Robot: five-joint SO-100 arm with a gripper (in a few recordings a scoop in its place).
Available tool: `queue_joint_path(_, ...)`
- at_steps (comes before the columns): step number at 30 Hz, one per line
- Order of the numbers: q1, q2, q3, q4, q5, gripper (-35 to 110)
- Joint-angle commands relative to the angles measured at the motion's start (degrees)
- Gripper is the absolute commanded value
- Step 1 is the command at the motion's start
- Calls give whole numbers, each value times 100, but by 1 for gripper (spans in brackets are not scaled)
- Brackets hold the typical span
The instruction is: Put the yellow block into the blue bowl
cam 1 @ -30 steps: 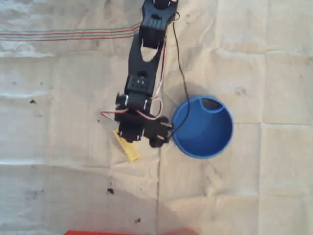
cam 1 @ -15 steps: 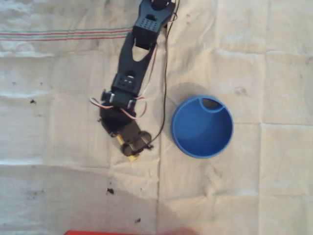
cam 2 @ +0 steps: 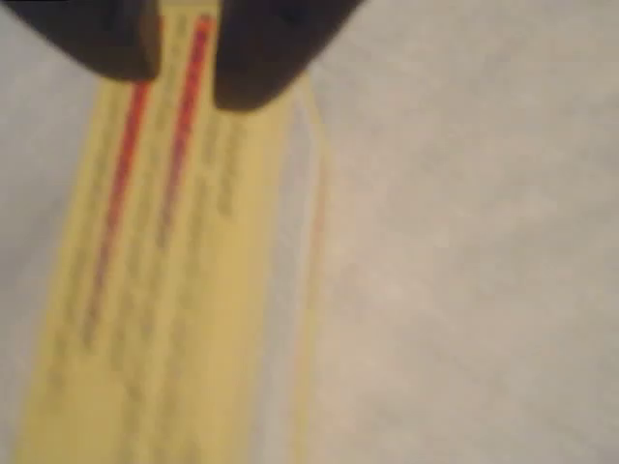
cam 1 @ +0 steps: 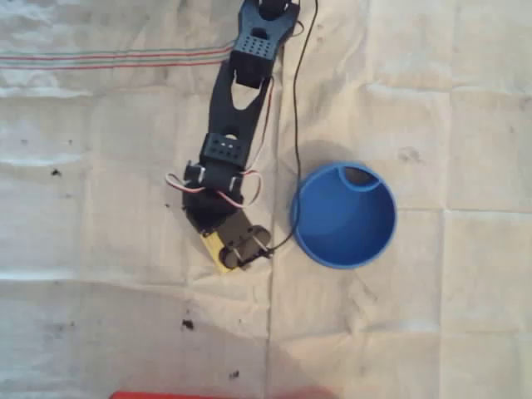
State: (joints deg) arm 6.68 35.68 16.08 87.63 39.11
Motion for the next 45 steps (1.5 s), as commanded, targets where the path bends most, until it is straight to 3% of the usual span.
queue_joint_path(1,-53,325,-527,18,88,5)
queue_joint_path(9,-70,334,-527,26,105,25)
queue_joint_path(45,-343,-167,-457,26,501,25)
